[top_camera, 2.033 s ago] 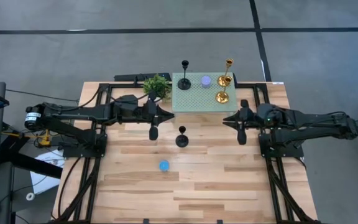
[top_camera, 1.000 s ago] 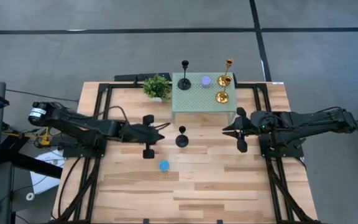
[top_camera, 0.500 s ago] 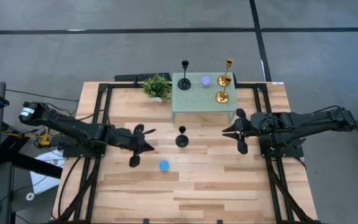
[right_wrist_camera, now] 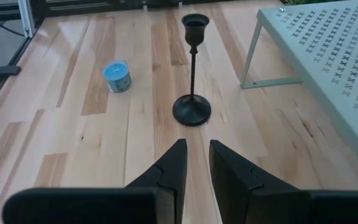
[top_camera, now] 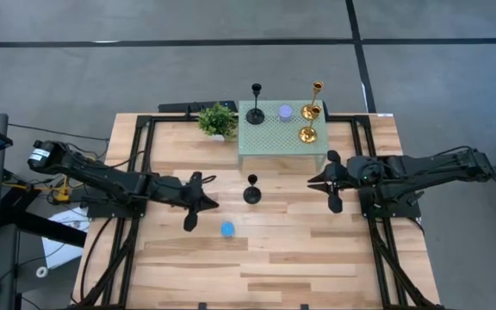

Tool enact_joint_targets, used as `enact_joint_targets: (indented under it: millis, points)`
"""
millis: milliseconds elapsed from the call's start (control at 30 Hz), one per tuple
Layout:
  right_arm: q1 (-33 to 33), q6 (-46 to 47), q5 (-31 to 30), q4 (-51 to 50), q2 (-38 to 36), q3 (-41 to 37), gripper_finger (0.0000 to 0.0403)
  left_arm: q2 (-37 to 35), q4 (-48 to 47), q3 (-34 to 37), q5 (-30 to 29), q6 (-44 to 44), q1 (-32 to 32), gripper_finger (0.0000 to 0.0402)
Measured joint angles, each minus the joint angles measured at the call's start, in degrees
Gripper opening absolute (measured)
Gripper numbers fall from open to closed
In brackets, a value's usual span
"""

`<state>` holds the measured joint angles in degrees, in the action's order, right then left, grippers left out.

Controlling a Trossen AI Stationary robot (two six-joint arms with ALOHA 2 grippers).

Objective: Pick & Place candle stick holders
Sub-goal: Align the black candle holder with the other black candle holder on the shelf

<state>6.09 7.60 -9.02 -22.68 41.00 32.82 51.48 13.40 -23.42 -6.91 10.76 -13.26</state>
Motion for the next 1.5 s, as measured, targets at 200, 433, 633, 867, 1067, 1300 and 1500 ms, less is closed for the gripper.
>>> enact_joint_targets:
  millis: [200,433,633,867,1067,1300,1500]
  points:
    - [0.01,-0.02,0.0,1.0,1.27,0.0,0.0061,3.09,1.63,0.0,-7.92,-7.09,1.15,0.0007]
    - [0.02,-0.5,0.0,1.14,2.56,-0.04,0.0061,15.39,13.93,-0.04,-8.07,-7.54,5.77,0.0026]
    - [0.01,-0.5,0.0,1.55,3.03,-0.03,0.0061,23.86,24.34,-0.04,-8.04,-8.95,8.6,0.0096]
    - [0.0,-0.66,0.01,1.33,3.25,-0.02,0.0061,30.76,33.85,-0.04,-3.18,-8.87,10.19,0.0177]
    - [0.01,-0.66,0.0,1.45,3.25,-0.02,0.0061,35.25,40.6,-0.09,-2.81,-9.02,10.41,0.0197]
    - [0.0,-0.66,-0.02,2.12,3.25,-0.02,0.0061,37.41,41.33,-1.78,-2.85,-8.83,11.5,0.0183]
    - [0.01,-0.66,-0.02,2.12,3.25,-0.02,0.0061,39.23,41.5,-5.78,-2.71,-9.0,11.45,0.0164]
